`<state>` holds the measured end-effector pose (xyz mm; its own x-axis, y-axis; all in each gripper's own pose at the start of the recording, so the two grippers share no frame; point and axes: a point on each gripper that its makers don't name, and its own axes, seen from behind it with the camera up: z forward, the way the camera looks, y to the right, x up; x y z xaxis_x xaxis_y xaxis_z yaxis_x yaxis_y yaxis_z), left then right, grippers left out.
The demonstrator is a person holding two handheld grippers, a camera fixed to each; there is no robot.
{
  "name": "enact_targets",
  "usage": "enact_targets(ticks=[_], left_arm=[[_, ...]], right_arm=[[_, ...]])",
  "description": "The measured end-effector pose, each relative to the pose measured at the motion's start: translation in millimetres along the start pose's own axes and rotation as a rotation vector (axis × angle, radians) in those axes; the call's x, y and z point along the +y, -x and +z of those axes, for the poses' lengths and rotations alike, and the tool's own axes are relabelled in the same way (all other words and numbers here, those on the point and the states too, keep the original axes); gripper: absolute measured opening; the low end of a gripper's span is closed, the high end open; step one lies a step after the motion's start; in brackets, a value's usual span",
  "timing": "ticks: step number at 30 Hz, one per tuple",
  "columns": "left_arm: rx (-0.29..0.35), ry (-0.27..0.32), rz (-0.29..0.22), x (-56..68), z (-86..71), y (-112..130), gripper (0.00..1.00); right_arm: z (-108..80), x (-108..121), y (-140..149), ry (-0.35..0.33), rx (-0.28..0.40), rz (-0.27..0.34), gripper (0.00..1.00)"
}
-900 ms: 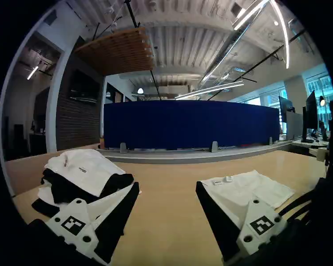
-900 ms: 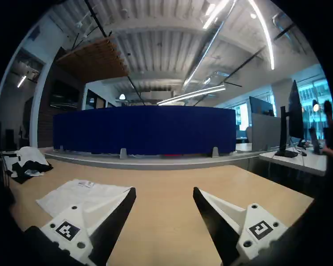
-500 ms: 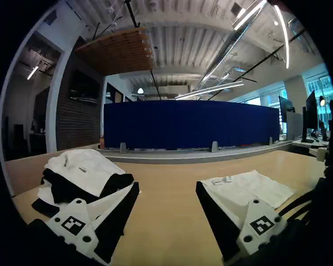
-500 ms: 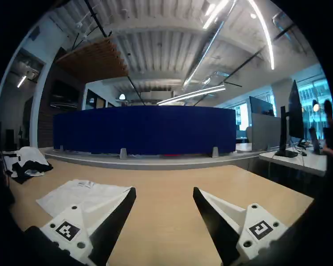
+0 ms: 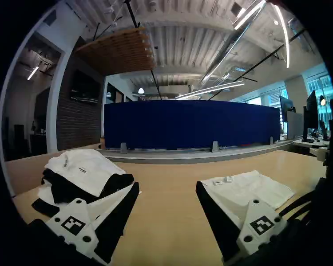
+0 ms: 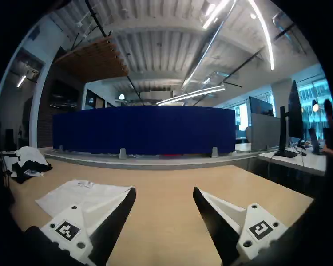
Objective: Fold towel
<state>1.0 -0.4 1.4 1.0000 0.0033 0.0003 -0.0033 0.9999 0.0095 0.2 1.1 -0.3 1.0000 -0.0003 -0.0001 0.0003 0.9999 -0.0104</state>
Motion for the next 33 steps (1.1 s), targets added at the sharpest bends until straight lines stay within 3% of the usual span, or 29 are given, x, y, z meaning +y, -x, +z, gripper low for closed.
enact_targets(ticks=[5,9,17,26,33], left_arm=[[0.0,-0.005,0.029,1.3,0.7,-0.6,0.95],[0.009,-0.003,0.041,1.8,0.5,-15.6,0.95],[0.008,-0.007,-0.023,-6.1,-1.2,-64.2,0.95],[0.001,0.008,-0.015,-3.1,-3.4,-129.4,0.95],[-0.008,0.015,-0.023,-0.7,-5.7,-159.7,0.95]], right_arm=[[-0.1,3.3,0.1,0.019,-0.007,-0.001,1.0],[-1.8,1.6,-18.9,0.019,0.002,0.009,1.0],[-6.6,-10.5,-71.2,-0.005,0.008,0.016,1.0],[-16.2,-19.4,-128.4,-0.006,-0.013,-0.004,1.0],[-20.3,-30.7,-157.3,-0.024,-0.014,0.011,1.0]])
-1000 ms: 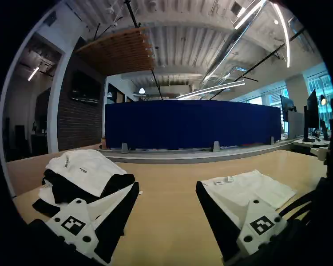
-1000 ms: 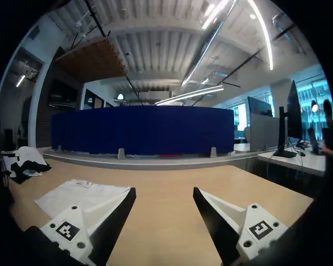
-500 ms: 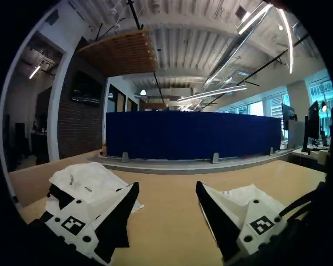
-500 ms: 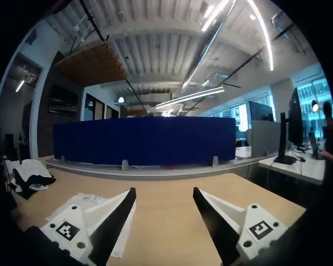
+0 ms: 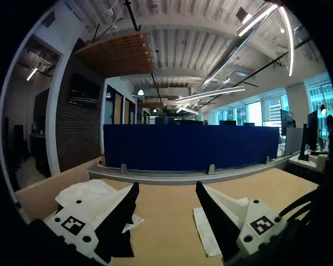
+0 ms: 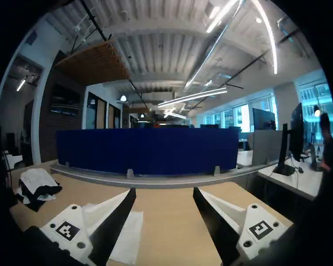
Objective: Fold towel
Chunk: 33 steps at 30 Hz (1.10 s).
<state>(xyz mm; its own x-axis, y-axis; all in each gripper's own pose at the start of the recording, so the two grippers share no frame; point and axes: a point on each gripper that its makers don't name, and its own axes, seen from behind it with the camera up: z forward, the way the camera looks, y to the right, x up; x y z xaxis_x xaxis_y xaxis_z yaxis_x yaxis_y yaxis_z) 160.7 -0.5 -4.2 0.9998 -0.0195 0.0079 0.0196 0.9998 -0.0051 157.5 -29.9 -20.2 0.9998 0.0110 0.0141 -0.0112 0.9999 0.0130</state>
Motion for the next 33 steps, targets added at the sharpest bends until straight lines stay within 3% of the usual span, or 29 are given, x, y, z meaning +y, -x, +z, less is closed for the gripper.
enact_targets(ticks=[5,14,25,33], left_arm=[[-0.032,0.005,0.012,2.2,1.6,-0.6,0.95],[-0.08,0.041,0.019,11.5,-1.4,2.3,0.95],[-0.19,0.142,0.063,29.4,-10.7,23.9,0.95],[-0.294,0.252,0.087,49.9,-15.5,51.7,0.95]], right_arm=[[0.0,-6.9,-9.2,-0.013,-0.014,0.025,1.0],[4.3,-15.9,-3.5,-0.052,-0.07,0.003,1.0],[-1.8,-45.6,21.4,-0.184,-0.192,-0.029,1.0],[-9.3,-64.0,43.0,-0.279,-0.288,-0.055,1.0]])
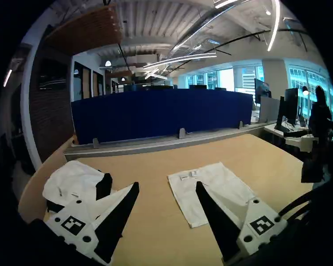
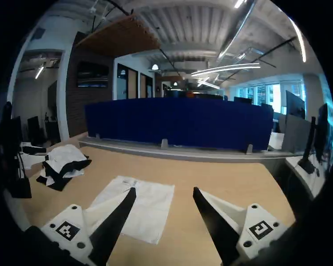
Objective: Fold towel
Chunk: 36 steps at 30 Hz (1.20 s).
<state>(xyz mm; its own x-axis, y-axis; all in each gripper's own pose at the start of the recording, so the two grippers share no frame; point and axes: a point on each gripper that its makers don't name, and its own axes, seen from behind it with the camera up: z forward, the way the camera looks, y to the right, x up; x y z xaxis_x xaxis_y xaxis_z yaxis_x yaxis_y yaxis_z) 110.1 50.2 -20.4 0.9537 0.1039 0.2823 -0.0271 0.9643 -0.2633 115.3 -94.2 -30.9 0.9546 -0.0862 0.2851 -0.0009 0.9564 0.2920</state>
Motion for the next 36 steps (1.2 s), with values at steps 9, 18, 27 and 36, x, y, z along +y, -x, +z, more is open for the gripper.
enact_targets(ticks=[9,18,27,36], left_arm=[[-0.126,0.107,0.007,26.1,9.4,35.9,0.95],[-0.197,0.141,0.004,37.1,14.7,60.1,0.95],[-0.256,0.183,0.038,46.0,33.1,90.2,0.95],[-0.317,0.224,0.058,55.4,59.7,122.6,0.95]], right_arm=[[6.1,-21.0,35.9,-0.081,-0.145,-0.045,1.0],[10.9,-30.5,62.5,-0.131,-0.239,-0.075,1.0],[29.4,-30.5,91.5,-0.163,-0.303,-0.095,1.0],[50.8,-31.8,126.7,-0.198,-0.378,-0.127,1.0]])
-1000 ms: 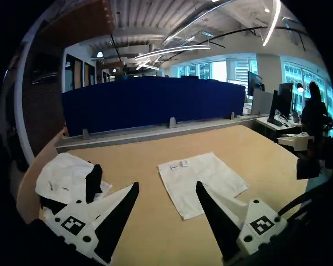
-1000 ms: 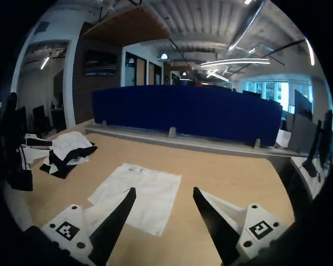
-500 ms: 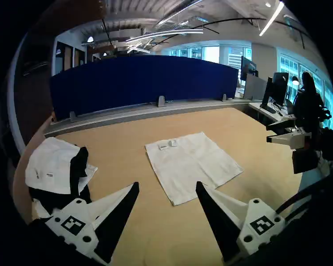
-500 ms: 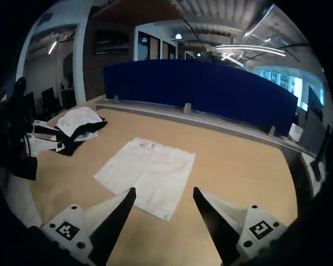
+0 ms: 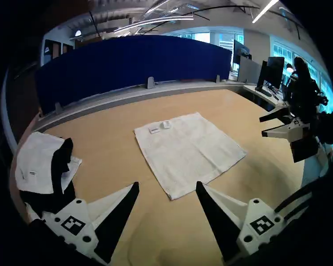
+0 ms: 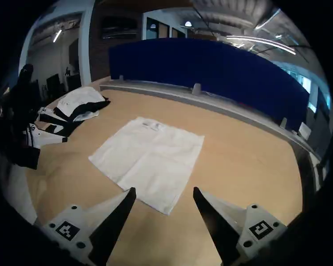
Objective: Fold towel
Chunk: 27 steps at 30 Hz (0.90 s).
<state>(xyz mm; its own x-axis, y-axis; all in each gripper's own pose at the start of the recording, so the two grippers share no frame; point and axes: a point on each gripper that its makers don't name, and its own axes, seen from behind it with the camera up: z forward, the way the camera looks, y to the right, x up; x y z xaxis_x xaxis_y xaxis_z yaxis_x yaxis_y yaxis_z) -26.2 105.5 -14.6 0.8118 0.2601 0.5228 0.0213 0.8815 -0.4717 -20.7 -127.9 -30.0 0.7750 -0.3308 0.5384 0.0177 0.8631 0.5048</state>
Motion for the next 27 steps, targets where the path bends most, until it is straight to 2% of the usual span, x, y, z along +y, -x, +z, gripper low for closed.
enact_targets(ticks=[15,21,27], left_arm=[[-0.096,0.052,0.032,9.4,51.1,28.3,0.95],[-0.138,0.072,0.049,14.3,66.7,39.6,0.95],[-0.173,0.074,0.052,16.4,74.0,49.0,0.95]], right_arm=[[46.5,5.0,33.4,-0.046,-0.091,-0.004,1.0],[56.8,7.2,44.5,-0.059,-0.118,-0.002,1.0],[60.5,7.3,57.9,-0.065,-0.152,-0.012,1.0]])
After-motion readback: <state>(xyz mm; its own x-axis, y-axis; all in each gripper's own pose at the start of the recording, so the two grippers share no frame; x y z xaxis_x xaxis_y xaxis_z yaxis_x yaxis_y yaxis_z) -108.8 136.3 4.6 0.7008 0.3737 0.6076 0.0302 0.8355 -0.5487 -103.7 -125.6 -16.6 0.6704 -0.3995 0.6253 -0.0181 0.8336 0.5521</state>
